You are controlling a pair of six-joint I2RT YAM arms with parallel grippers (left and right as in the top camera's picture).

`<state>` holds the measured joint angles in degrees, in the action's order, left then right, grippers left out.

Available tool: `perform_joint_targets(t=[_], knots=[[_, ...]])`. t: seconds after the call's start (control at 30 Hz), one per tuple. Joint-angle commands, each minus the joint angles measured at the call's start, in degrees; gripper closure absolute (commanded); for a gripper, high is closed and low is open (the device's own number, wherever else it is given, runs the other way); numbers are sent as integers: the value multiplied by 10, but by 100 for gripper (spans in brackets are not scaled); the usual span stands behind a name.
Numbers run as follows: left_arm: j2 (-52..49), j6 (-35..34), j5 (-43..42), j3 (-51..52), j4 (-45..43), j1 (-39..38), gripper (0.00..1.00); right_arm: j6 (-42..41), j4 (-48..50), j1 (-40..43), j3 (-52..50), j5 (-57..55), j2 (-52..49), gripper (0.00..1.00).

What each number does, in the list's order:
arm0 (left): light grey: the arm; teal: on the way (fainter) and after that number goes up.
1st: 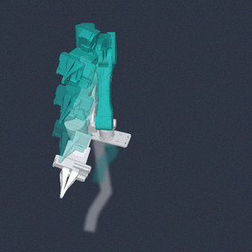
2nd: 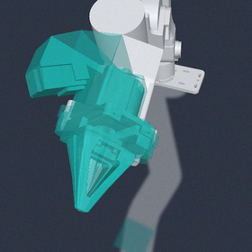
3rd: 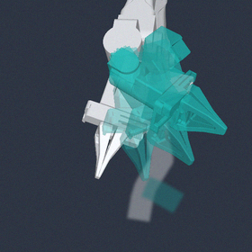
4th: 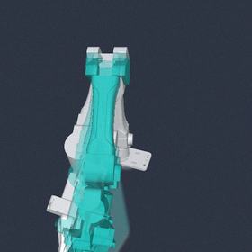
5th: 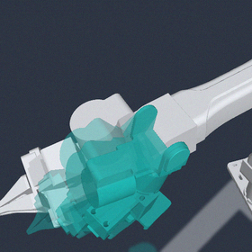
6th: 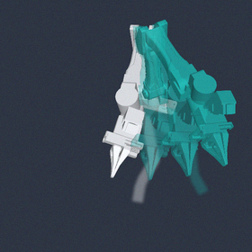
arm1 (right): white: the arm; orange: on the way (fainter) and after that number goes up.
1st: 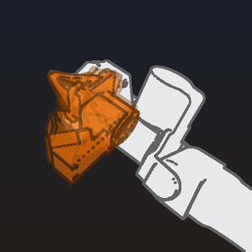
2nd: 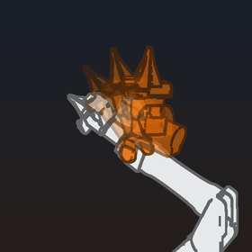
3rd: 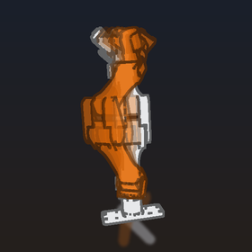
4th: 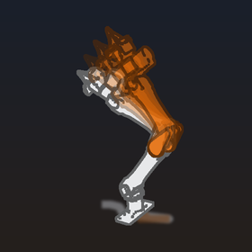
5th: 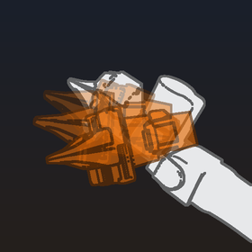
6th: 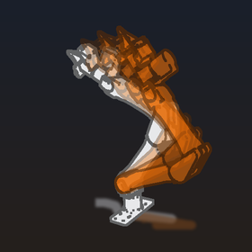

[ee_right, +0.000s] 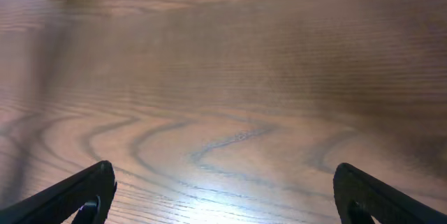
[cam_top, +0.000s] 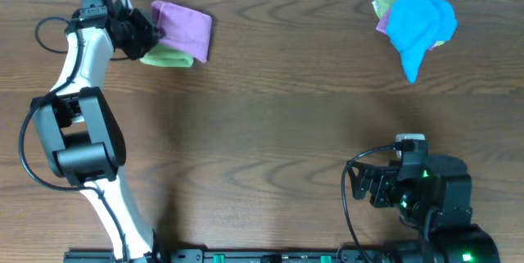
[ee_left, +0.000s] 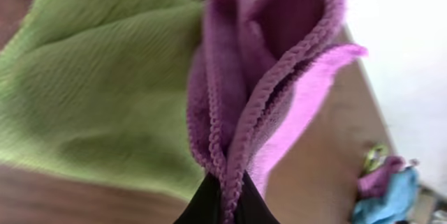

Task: Fold the cloth
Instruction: 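Lower the pink cloth onto the green cloth and open the left gripper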

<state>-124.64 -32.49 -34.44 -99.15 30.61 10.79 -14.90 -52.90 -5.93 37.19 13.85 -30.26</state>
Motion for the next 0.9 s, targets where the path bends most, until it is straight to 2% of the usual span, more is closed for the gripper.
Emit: perform_joint_targets(t=[0.0, 0.3, 0.57, 0.67, 0.77, 0.87], knots=[[-5, 45, 48, -15, 23, 3, 94, -7, -1, 4, -5, -3, 3, 1], [-5, 62, 152, -15, 50, 6, 94, -7, -1, 4, -5, -3, 3, 1], [-5, 68, 200, -15, 50, 6, 93, -7, -1, 4, -5, -3, 3, 1], [-5, 68, 200, -15, 51, 7, 76, -7, -1, 4, -5, -3, 3, 1], [-5, 68, 200, -15, 52, 7, 44, -8, -1, 4, -5, -3, 3, 1], [-5, 68, 195, -15, 52, 7, 28, -7, -1, 4, -5, -3, 3, 1]])
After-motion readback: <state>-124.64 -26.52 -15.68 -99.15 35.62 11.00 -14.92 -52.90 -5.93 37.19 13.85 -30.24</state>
